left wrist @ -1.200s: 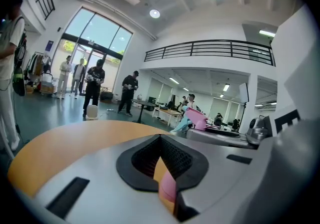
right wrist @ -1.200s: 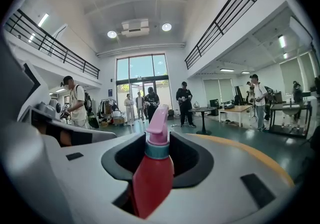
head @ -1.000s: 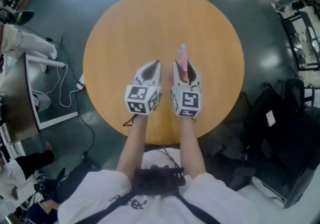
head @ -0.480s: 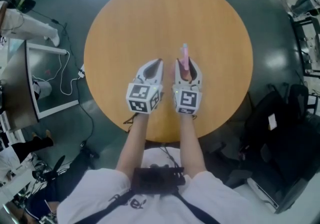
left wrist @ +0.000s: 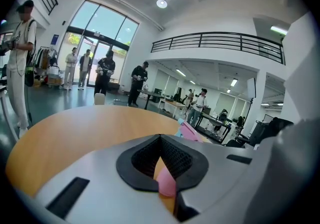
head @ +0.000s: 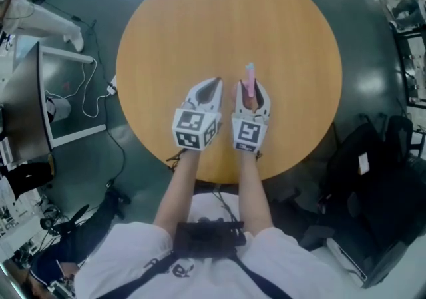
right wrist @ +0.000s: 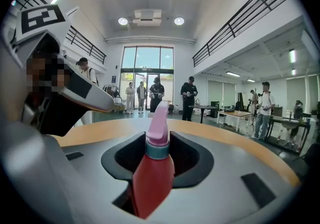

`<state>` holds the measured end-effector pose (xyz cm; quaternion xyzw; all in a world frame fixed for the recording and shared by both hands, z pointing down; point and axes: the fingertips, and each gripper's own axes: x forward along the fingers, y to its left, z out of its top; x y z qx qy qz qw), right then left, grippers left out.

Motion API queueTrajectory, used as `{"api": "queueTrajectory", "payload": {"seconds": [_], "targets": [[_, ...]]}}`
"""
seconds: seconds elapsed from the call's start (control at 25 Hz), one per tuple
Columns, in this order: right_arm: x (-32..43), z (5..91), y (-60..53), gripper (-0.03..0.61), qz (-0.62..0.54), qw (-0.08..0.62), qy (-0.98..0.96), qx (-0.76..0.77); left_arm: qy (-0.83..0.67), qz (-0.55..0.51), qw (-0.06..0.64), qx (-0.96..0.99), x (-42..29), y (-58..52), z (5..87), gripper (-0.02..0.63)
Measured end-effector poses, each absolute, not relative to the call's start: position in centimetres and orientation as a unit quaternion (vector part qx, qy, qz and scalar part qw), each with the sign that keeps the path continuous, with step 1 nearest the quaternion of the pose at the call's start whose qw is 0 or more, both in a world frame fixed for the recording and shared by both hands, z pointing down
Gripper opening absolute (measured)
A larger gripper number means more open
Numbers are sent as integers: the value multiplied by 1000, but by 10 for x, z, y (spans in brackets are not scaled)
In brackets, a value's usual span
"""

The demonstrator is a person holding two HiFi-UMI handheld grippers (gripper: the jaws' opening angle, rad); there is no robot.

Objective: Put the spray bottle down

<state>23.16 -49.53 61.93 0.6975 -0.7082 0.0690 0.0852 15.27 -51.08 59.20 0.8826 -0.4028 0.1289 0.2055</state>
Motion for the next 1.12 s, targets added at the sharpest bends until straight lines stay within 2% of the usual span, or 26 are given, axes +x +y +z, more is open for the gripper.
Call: {"api": "queueTrajectory", "payload": {"seconds": [0.24, 0.44, 0.72, 0.76, 0.88, 1.04, 1.12], "targets": [[228, 636, -486, 181, 95, 92, -713, 688, -404, 124, 195, 885, 143, -496, 582, 12], [226, 628, -480, 288, 107, 96, -714, 685, -401, 111, 177, 892, 133, -481, 566, 12], [216, 580, -434, 288, 81, 57, -715, 692, -399, 79, 141, 902, 119, -449, 527, 12], [211, 569, -426, 269, 74, 50, -717, 691, -398, 75, 136, 904, 116, -444, 521, 12], [192, 535, -407, 138, 56, 35, -721, 690, -394, 59, 116, 910, 105, -428, 502, 12], [172, 493, -383, 59, 43, 15, -724, 689, -390, 38, 87, 916, 91, -406, 473, 12], [161, 475, -371, 41, 36, 14, -726, 687, -389, 29, 75, 918, 84, -394, 458, 12]]}}
